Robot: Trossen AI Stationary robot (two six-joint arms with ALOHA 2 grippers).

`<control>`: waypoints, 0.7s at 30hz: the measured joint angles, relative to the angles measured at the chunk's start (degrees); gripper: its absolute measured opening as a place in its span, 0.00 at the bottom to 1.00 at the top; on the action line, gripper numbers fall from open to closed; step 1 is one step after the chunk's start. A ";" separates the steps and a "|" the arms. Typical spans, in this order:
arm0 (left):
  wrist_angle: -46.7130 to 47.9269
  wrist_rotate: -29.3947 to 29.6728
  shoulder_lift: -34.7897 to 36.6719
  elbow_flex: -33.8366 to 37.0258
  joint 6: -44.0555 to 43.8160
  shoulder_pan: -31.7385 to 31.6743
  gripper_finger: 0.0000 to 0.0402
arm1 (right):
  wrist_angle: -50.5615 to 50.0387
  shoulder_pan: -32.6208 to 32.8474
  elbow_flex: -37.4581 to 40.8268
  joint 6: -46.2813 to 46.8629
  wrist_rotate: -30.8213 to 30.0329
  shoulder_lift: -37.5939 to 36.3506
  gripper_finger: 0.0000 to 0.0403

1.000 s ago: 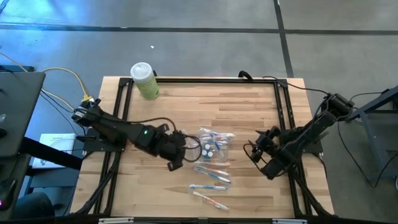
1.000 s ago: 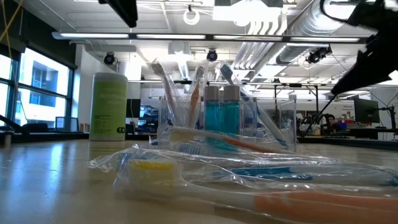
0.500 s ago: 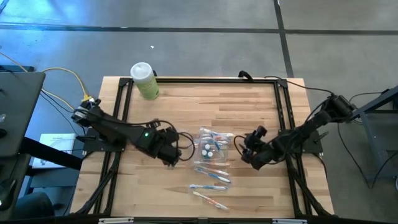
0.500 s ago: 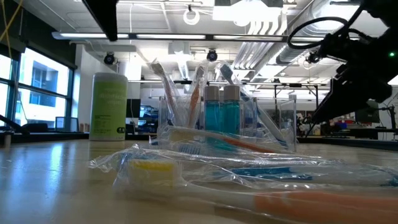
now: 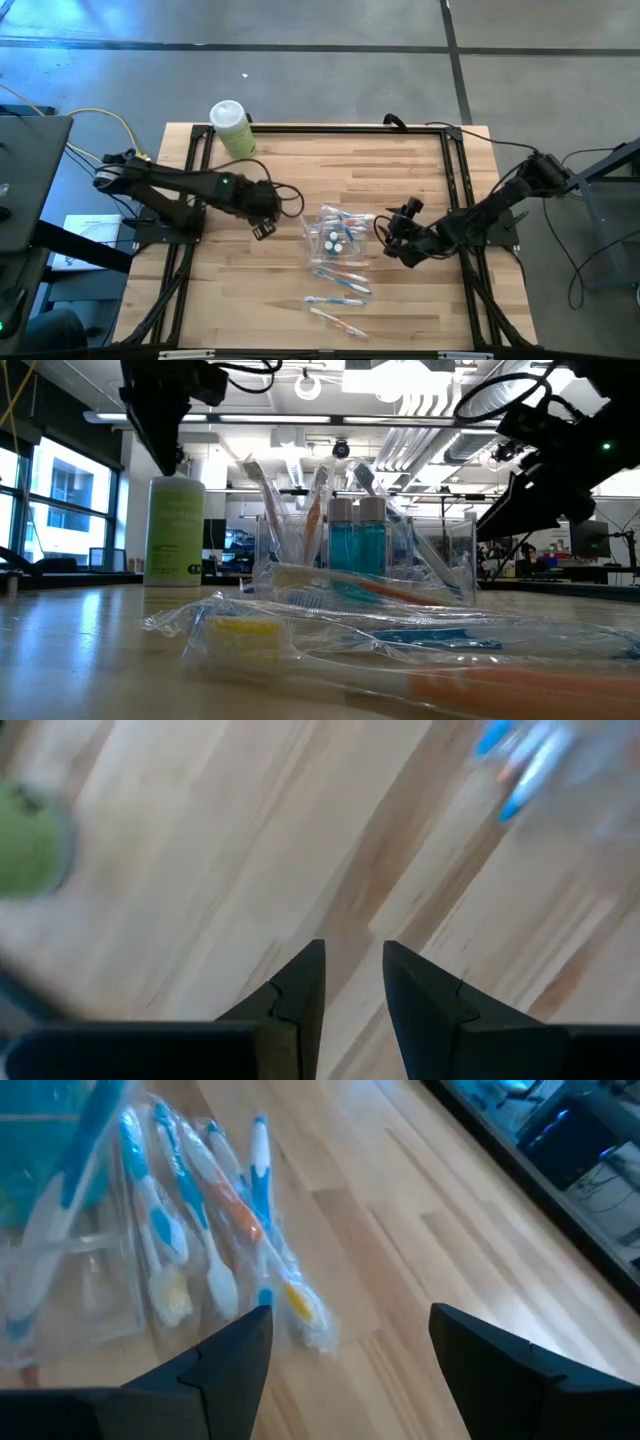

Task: Pick & Place toothbrushing station
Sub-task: Put the orange toothbrush into the transparent organizer

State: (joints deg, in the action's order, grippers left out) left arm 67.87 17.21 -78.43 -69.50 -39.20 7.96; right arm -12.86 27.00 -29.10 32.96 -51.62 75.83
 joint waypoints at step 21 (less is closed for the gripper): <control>-49.79 -3.81 14.90 34.25 7.82 6.41 0.24 | 19.39 -10.59 8.53 -18.08 14.95 0.04 0.65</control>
State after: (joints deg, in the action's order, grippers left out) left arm 18.08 13.41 -63.53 -35.25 -31.38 14.37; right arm 6.52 16.41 -20.57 14.88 -36.67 75.88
